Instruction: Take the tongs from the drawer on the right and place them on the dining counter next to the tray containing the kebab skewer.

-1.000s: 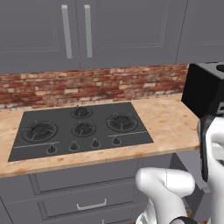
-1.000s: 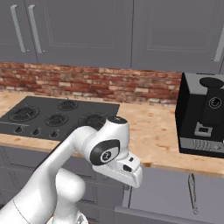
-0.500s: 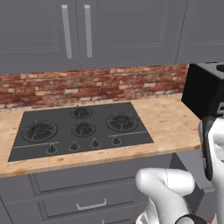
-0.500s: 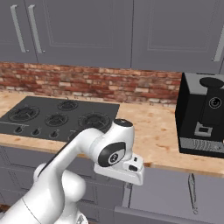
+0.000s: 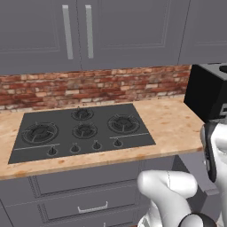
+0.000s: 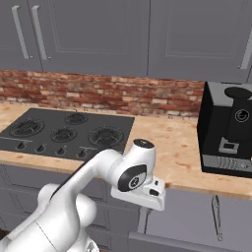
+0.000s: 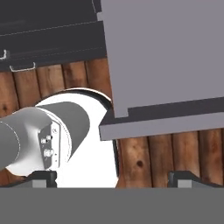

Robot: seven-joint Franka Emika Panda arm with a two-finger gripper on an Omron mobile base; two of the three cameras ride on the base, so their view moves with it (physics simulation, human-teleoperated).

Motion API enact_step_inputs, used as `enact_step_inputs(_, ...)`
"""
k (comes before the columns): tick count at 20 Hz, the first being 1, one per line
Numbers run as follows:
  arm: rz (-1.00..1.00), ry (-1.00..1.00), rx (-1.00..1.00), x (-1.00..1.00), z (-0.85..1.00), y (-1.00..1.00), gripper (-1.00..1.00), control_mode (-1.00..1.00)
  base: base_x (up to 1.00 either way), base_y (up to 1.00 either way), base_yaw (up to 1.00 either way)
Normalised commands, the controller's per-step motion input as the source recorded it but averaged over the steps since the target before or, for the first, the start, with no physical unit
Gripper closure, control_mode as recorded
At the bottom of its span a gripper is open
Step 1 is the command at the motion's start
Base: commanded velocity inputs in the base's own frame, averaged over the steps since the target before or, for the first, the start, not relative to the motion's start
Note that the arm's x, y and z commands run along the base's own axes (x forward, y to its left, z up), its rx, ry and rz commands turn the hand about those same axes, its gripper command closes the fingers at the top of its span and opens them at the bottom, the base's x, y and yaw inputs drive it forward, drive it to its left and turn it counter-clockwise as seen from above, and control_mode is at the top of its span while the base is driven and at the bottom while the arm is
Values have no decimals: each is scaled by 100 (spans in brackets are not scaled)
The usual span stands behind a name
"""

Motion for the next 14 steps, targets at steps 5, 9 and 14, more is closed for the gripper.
enact_step_inputs(5,0,-3,0,18,-38,-5,-100,-100,0,0,0)
enact_step_inputs(9,0,-1,0,18,-39,-10,-100,-100,0,0,0)
enact_step_inputs(14,0,0,0,22,-31,-15,-100,-100,0,0,0)
